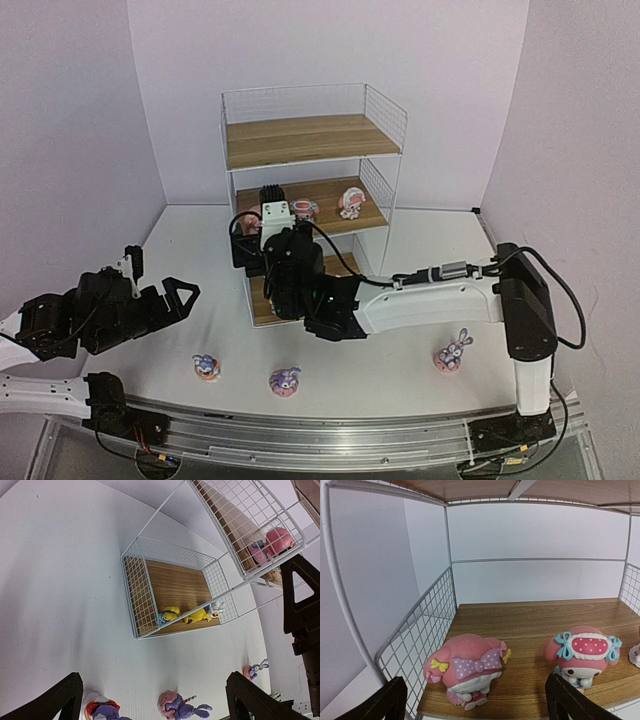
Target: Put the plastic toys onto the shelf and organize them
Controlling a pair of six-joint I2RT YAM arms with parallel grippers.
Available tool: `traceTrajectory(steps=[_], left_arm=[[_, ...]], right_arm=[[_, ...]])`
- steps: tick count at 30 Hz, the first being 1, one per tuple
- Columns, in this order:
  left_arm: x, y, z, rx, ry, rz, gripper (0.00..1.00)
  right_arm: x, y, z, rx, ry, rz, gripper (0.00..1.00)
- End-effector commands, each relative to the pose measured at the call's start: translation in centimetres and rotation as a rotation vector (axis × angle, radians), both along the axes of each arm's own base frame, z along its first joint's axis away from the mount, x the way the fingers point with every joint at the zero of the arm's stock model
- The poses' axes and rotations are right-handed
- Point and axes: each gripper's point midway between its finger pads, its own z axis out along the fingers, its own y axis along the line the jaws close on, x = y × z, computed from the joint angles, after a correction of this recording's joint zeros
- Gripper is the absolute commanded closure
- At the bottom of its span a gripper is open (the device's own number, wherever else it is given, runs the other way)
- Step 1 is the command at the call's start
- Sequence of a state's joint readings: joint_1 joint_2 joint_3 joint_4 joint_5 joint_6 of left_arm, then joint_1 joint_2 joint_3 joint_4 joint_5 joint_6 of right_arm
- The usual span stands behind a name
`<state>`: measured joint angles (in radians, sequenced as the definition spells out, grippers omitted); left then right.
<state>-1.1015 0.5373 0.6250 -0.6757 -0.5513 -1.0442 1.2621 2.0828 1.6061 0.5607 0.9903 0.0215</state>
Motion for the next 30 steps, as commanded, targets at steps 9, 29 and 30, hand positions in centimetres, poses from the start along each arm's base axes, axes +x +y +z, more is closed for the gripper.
traceTrajectory(steps=[9,29,30], left_arm=[[0.1,-0.4,2.6,-0.094,-0.062,-0.017,0.00],[2.0,-4.1,6.4,-0.044,-0.157,-0.077,0.00],[2.2,-4.5,6.9,-0.044,-0.171,-0.082,0.00]], right_arm=[[-6.2,-3.0,4.0,-0.016,0.054,0.111,0.03],[-8.2,-8.6,0.3,0.125,0.585,0.390,0.17],[-7.9,-8.3,0.2,0.128,0.586,0.378,0.19]])
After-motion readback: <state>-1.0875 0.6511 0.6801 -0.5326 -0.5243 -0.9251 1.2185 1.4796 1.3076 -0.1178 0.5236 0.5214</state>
